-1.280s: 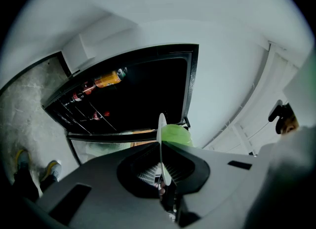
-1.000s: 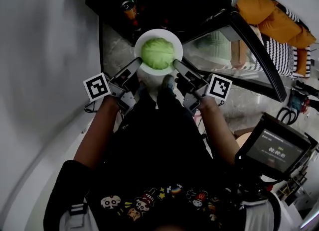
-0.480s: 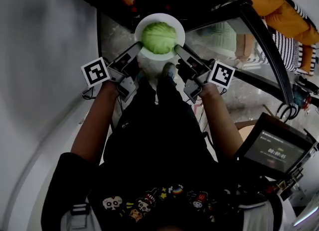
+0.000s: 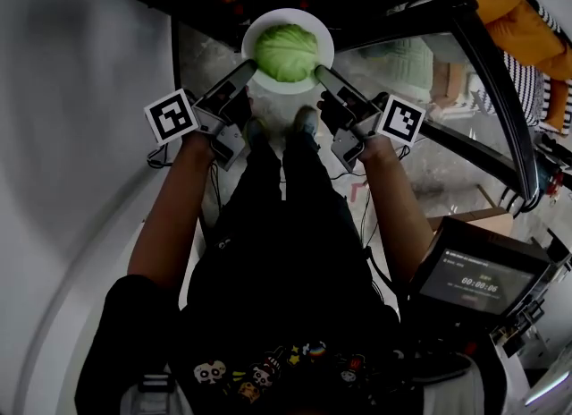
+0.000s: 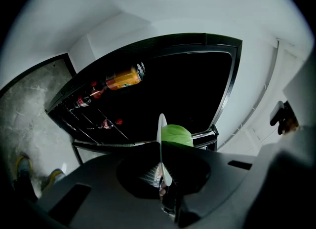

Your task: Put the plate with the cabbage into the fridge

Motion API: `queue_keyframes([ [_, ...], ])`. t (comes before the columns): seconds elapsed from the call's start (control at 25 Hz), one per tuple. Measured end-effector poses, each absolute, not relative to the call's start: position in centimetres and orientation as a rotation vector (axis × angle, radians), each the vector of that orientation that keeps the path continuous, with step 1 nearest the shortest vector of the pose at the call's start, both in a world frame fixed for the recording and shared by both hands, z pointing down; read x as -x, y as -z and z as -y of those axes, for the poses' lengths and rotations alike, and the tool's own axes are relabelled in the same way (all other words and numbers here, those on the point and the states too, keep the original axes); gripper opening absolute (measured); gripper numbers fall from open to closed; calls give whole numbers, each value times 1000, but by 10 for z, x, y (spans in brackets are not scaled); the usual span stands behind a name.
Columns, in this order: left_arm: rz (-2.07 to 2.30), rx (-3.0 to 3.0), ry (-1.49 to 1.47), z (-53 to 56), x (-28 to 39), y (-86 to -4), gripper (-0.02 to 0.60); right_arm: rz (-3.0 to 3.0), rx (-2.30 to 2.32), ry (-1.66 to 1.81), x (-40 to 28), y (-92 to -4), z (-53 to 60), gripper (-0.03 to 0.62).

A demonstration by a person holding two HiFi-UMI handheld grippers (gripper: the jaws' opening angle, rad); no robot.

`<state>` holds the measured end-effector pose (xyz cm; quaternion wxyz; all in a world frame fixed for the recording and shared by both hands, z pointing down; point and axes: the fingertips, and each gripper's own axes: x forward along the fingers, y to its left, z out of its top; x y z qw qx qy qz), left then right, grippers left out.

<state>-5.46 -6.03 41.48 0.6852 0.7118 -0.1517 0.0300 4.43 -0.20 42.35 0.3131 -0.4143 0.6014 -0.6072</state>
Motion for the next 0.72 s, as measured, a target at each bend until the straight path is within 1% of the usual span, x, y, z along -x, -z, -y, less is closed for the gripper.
queue_keyframes([
  [0.24, 324, -1615, -72, 62, 55, -410, 14, -1591, 1128, 1563, -46, -418, 2, 25],
  [0.4, 265, -1614, -17, 63, 52, -405, 14, -1631, 1199, 1519, -48, -404, 3, 25],
  [0.72, 302, -1616, -19, 63, 53, -405, 14, -1630, 1196, 1542, -48, -405, 2, 25],
])
